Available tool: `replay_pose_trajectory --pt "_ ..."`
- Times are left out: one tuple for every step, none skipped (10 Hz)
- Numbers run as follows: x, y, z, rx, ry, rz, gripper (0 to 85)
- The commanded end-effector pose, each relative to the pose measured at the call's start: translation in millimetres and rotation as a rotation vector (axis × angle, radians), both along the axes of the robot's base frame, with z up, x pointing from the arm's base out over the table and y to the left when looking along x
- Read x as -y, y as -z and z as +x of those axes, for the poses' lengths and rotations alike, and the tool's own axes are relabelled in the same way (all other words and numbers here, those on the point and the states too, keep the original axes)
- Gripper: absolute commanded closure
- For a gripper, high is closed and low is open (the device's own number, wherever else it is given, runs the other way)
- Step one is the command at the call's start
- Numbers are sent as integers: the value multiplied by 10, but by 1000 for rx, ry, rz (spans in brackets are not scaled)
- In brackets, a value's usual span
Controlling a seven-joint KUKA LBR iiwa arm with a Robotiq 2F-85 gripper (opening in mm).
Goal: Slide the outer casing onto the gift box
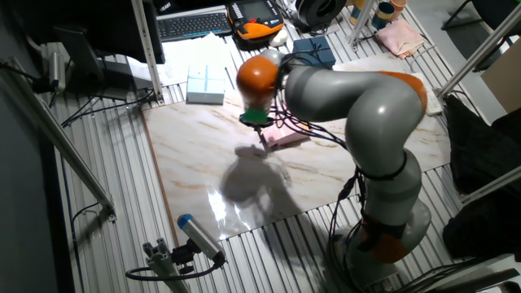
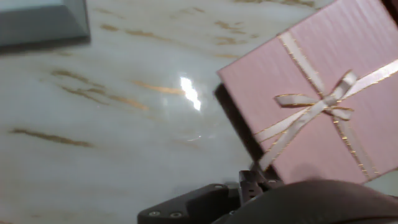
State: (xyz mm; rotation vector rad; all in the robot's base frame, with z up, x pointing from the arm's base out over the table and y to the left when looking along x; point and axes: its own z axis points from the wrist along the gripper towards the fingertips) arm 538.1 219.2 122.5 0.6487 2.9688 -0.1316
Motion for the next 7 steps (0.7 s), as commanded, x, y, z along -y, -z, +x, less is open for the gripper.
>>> replay_pose_trajectory --pt "27 3 34 -19 -5 22 850" --pt "33 26 42 -25 -11 26 850" --pt "28 74 45 -20 -14 19 850" --pt "27 146 45 -7 -14 -1 850" --pt "33 204 52 2 -24 -23 850" --pt "41 235 59 6 -30 -28 850" --pt "51 262 59 7 -38 -28 850"
